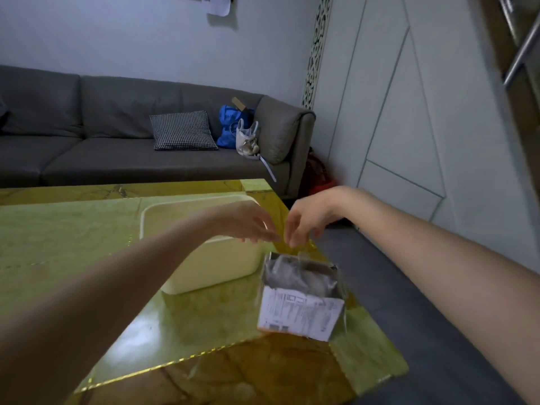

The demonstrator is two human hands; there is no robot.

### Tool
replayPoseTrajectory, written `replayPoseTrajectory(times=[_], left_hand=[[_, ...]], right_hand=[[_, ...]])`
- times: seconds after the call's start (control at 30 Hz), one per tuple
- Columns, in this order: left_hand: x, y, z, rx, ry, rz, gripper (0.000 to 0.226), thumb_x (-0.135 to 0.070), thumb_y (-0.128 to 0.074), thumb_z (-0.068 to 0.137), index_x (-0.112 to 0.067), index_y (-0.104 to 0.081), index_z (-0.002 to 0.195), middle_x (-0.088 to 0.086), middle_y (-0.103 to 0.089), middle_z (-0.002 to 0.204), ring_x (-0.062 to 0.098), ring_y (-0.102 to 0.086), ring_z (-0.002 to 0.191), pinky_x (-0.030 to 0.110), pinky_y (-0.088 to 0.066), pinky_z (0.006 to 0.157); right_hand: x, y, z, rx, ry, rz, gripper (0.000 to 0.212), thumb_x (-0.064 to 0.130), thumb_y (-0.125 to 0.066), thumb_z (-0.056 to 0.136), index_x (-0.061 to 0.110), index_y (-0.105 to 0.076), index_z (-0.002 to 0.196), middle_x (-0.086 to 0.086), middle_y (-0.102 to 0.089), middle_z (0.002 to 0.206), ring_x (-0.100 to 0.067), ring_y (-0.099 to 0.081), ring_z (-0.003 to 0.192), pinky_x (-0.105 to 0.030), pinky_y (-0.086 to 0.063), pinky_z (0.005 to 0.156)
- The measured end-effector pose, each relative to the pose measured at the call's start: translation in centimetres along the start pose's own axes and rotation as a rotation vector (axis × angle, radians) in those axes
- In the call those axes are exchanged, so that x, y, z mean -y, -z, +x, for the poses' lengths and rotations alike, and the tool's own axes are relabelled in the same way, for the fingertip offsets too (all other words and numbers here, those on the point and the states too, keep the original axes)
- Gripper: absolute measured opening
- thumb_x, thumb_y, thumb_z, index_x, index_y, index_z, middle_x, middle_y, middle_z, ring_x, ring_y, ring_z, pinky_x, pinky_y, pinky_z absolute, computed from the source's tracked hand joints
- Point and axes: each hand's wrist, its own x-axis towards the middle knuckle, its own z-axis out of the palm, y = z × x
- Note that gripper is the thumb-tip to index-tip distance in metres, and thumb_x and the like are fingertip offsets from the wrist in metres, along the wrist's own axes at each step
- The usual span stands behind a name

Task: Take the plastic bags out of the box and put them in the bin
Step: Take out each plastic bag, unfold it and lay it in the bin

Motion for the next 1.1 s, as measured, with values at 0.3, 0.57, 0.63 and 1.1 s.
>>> replayPoseTrajectory(times=[0.3,0.57,0.63,1.1], left_hand=[[-2.9,-6.0,0.5,-0.084,0.026,0.468,0.040,-0.022,-0.063,0.083,-0.016,-0.058,0.121,0.007,-0.062,0.117,0.024,-0.059,0.103,0.030,-0.046,0.083],[-2.5,-5.8,0.0,-0.046,0.064,0.371,0.035,-0.021,-0.064,0.083,-0.017,-0.061,0.118,0.005,-0.063,0.112,0.019,-0.058,0.094,0.027,-0.048,0.082],[-2.8,-5.4,-0.4,-0.013,0.031,0.408,0.030,-0.021,-0.061,0.087,-0.014,-0.064,0.116,0.005,-0.065,0.111,0.019,-0.060,0.095,0.024,-0.047,0.083],[-2.1,-0.1,-1.2,-0.498,0.136,-0.277,0.023,-0.022,-0.061,0.088,-0.002,-0.070,0.092,0.014,-0.067,0.090,0.019,-0.054,0.077,0.028,-0.043,0.066]], right_hand=[[-2.1,-5.0,-1.3,-0.448,0.070,-0.131,0.014,0.010,-0.067,0.085,0.003,-0.071,0.096,-0.009,-0.068,0.094,-0.019,-0.062,0.083,-0.025,-0.044,0.065],[-2.4,-1.9,-4.3,-0.465,0.116,-0.037,0.029,0.027,-0.072,0.083,0.013,-0.067,0.107,0.004,-0.060,0.091,-0.013,-0.058,0.081,-0.021,-0.049,0.065],[-2.6,-3.8,-3.5,-0.273,0.058,-0.186,0.050,0.032,-0.073,0.081,0.019,-0.058,0.126,0.004,-0.054,0.111,-0.016,-0.055,0.102,-0.027,-0.049,0.082],[-3.4,-4.5,-3.3,-0.391,0.256,0.933,0.043,0.053,-0.052,0.088,0.016,-0.066,0.105,-0.002,-0.065,0.104,-0.017,-0.056,0.094,-0.028,-0.042,0.083]])
